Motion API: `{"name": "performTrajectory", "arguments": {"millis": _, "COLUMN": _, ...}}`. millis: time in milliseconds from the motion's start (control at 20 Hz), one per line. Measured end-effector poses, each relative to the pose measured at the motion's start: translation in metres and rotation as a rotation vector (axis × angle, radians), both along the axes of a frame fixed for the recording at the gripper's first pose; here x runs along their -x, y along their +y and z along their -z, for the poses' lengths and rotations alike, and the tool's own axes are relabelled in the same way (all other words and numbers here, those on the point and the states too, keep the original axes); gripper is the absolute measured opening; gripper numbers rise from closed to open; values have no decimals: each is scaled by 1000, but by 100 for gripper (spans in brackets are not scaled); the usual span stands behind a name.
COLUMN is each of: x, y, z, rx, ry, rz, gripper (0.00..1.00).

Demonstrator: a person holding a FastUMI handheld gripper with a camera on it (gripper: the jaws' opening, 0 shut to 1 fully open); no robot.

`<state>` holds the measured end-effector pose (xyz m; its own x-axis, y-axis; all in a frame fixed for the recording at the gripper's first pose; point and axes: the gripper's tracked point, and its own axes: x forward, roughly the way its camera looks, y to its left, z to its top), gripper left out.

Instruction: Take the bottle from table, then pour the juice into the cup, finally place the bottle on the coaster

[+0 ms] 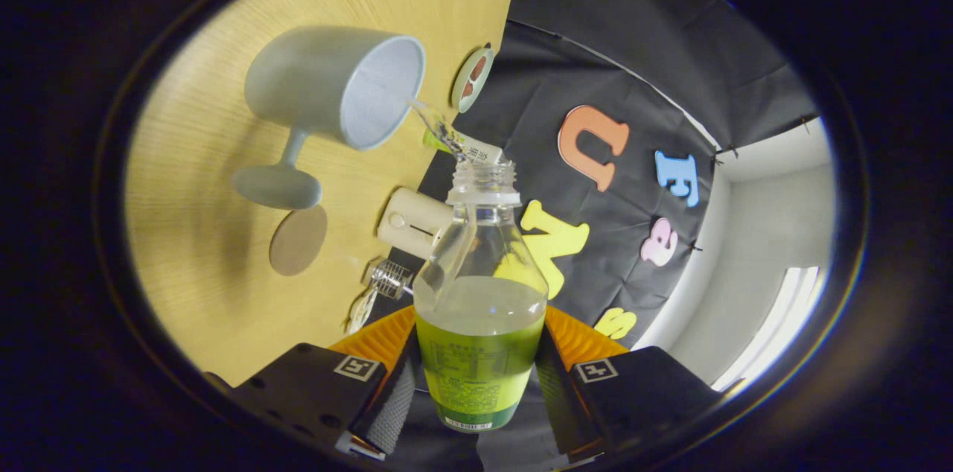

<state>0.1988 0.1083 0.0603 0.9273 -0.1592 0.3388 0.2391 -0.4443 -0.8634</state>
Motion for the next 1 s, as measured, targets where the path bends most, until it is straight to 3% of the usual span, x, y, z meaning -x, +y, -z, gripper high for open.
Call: {"name": "performTrajectory", "arguments": {"millis": 1000, "x": 4, "y": 21, "z": -32, "rx": 122, "ry": -72, "rz": -25, "gripper": 81}}
